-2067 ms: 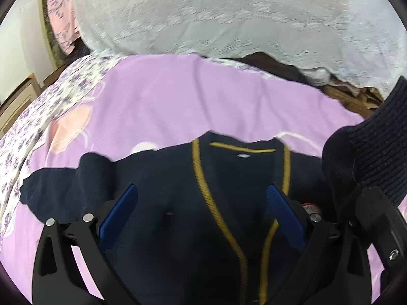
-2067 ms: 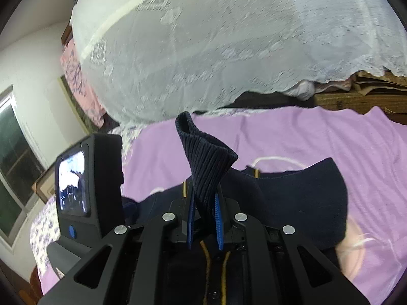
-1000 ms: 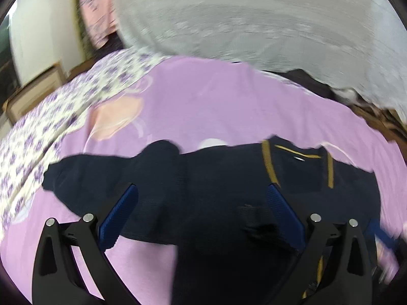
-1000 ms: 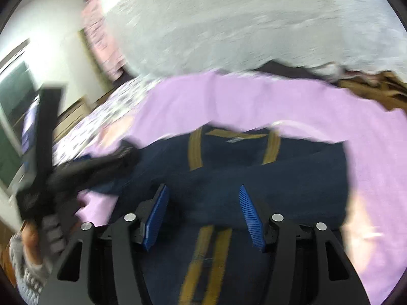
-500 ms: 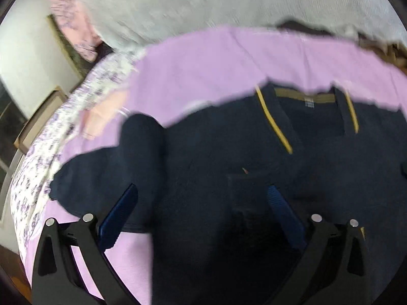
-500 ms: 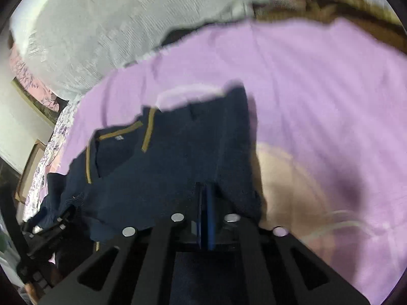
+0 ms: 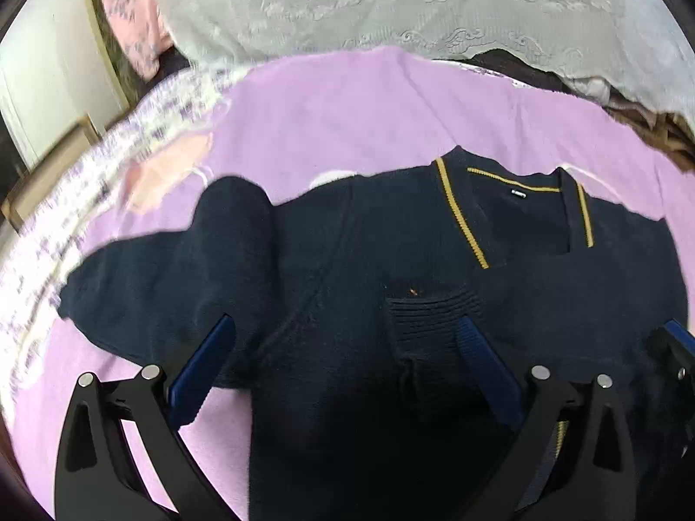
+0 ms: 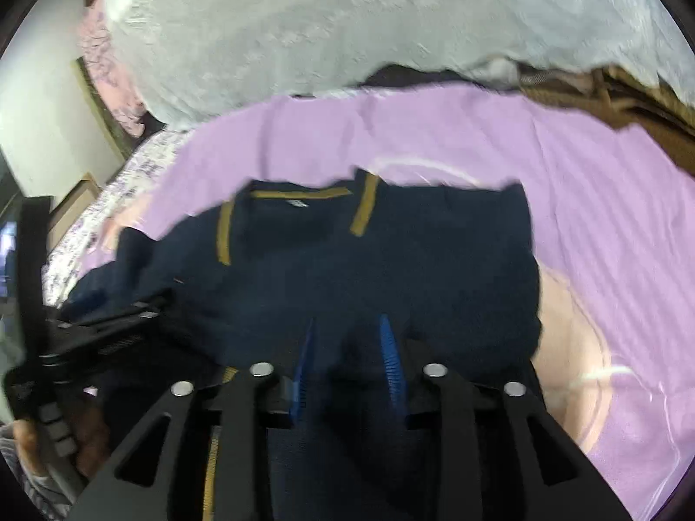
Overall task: Fold small clothes
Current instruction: 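Open the right tool and release the folded sleeve, then grasp the other sleeve cuff with the left tool and lift it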
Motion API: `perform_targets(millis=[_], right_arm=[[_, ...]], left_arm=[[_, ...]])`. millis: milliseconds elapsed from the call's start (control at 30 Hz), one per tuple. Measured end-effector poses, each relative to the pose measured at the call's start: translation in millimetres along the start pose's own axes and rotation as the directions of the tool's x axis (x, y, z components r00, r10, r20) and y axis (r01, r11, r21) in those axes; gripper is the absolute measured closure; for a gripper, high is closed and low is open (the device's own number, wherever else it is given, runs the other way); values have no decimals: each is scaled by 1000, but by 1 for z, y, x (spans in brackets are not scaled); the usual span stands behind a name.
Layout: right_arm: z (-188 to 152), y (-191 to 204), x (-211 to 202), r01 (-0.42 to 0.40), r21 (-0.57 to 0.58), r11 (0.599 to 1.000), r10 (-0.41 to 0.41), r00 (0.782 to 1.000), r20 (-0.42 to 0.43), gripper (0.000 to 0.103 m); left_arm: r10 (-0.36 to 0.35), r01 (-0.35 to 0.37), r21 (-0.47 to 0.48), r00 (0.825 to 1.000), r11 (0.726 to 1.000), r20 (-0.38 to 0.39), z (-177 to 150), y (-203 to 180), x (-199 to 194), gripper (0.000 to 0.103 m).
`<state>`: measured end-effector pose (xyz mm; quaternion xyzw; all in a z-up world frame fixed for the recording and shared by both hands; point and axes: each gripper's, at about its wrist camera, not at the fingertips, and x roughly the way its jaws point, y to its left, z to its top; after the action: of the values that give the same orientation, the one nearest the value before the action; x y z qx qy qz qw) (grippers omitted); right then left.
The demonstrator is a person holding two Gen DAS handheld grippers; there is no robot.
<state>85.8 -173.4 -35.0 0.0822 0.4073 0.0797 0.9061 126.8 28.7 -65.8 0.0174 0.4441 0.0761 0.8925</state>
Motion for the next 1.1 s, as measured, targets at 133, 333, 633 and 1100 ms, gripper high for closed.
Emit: perform_targets(millis=[133, 333, 633, 1100], right_arm=[[-15, 14, 40, -16, -25, 1000, 13, 993, -120, 48], [-23, 5, -5, 10, -18, 1000, -9, 999, 49, 33], [-29, -29, -29, -12, 143, 990, 1, 997, 73, 33], [-33, -38, -24, -37, 204, 978, 21, 996, 82, 33]], left_arm=[[-25, 25, 1, 997, 1000, -72, -3, 1, 15, 4], [-93, 89, -172, 996, 981, -14, -8, 72, -23, 4], [-139, 68, -689, 989, 721, -48, -37, 268, 19, 5], [-256, 237, -801, 961, 549, 109, -24, 322, 56, 86]])
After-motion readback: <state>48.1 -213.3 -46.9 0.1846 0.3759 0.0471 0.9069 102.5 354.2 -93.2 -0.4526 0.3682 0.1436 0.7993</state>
